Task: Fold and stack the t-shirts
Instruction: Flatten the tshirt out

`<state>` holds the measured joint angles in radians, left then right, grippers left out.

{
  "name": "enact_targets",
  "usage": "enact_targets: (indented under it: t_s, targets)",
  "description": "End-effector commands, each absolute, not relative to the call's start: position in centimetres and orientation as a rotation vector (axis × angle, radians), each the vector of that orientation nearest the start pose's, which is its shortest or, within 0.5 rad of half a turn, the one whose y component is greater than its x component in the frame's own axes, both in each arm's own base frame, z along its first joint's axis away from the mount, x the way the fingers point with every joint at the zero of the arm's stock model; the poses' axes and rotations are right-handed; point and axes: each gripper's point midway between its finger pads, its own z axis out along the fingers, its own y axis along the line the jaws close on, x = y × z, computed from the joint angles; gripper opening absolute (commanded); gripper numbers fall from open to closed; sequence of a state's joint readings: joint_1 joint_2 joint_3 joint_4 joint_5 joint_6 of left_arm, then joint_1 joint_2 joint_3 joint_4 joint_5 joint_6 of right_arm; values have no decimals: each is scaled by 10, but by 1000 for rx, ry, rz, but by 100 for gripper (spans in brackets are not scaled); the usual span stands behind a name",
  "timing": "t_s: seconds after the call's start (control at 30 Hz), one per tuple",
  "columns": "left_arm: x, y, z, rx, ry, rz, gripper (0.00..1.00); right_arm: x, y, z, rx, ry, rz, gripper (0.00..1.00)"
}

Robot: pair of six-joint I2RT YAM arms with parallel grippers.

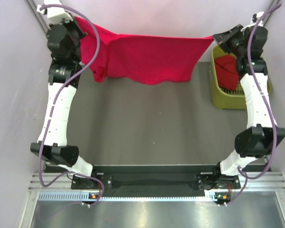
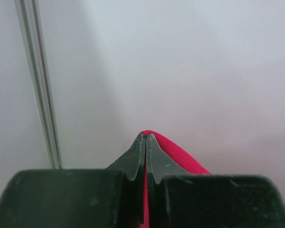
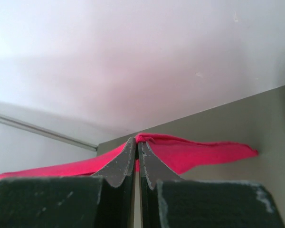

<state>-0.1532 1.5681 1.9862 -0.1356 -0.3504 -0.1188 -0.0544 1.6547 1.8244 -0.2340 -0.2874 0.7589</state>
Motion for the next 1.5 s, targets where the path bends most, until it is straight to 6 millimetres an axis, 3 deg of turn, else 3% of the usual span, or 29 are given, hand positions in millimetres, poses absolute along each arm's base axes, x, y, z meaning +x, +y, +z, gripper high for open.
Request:
enact_targets:
  t_s: [0.0, 0.03, 0.07, 0.1, 0.13, 0.17, 0.2, 0.23, 0.27, 0.37, 0.43, 0.53, 0.67, 0.83, 0.93, 1.03, 1.07, 1.1, 1.13, 1.17, 1.2, 1.23, 1.27, 1.3, 1.33, 1.37, 1.4, 1.43, 1.47]
  targets:
    - [377, 2, 661, -269, 994, -15, 0, 444, 46, 506, 376, 1494, 711, 0]
    - [350, 5, 675, -265, 951, -25, 0, 437, 47, 501, 377, 1505, 705, 0]
    - [339, 6, 676, -261, 944, -27, 0, 427, 47, 503, 368, 1498, 699, 0]
    - [326, 7, 681, -256, 927, -27, 0, 405, 48, 517, 349, 1465, 697, 0]
    - [294, 9, 694, -248, 881, -39, 0, 399, 47, 508, 360, 1480, 695, 0]
    - [287, 9, 690, -243, 885, -37, 0, 375, 48, 522, 343, 1439, 696, 0]
    - [256, 10, 701, -230, 837, -40, 0, 365, 49, 524, 337, 1426, 696, 0]
    - [245, 10, 701, -233, 827, -50, 0, 359, 49, 518, 342, 1431, 694, 0]
    - [238, 11, 699, -220, 829, -29, 0, 337, 50, 529, 327, 1390, 697, 0]
    - [202, 12, 703, -207, 797, -37, 0, 302, 50, 536, 316, 1343, 698, 0]
    - [181, 15, 705, -201, 772, -46, 0, 291, 50, 529, 328, 1344, 698, 0]
    - [180, 16, 696, -202, 789, -34, 0, 275, 51, 522, 342, 1348, 712, 0]
    - [212, 6, 675, -179, 866, 4, 0, 283, 50, 499, 373, 1409, 700, 0]
    - [294, -15, 624, -137, 1033, 107, 0, 317, 46, 452, 437, 1538, 676, 0]
    - [356, -31, 570, -76, 1160, 191, 0, 346, 42, 416, 462, 1633, 631, 0]
    - [424, -43, 486, -5, 1325, 271, 0, 381, 38, 378, 486, 1712, 597, 0]
    - [438, -45, 468, 11, 1357, 274, 0, 399, 39, 354, 483, 1765, 574, 0]
    - [464, -45, 434, 33, 1425, 294, 0, 412, 38, 348, 485, 1765, 562, 0]
    - [478, -45, 414, 38, 1461, 301, 0, 423, 38, 341, 472, 1776, 555, 0]
    - [491, -42, 396, 34, 1484, 301, 0, 444, 42, 317, 467, 1826, 545, 0]
    - [524, -50, 342, 68, 1574, 311, 0, 468, 40, 297, 448, 1840, 493, 0]
    - [525, -50, 348, 60, 1554, 307, 0, 471, 36, 307, 433, 1813, 470, 0]
    - [535, -51, 334, 55, 1574, 308, 0, 492, 34, 272, 444, 1887, 442, 0]
    - [553, -55, 301, 65, 1623, 320, 0, 506, 32, 274, 438, 1881, 423, 0]
    - [563, -57, 300, 53, 1620, 314, 0, 522, 30, 243, 448, 1940, 400, 0]
    - [572, -58, 288, 37, 1638, 304, 0, 531, 29, 236, 447, 1946, 393, 0]
    - [585, -60, 259, 43, 1683, 310, 0, 542, 29, 237, 441, 1940, 391, 0]
    - [594, -63, 260, 38, 1678, 304, 0, 549, 29, 229, 432, 1954, 384, 0]
    - [603, -64, 236, 36, 1720, 302, 0, 558, 29, 205, 438, 1999, 375, 0]
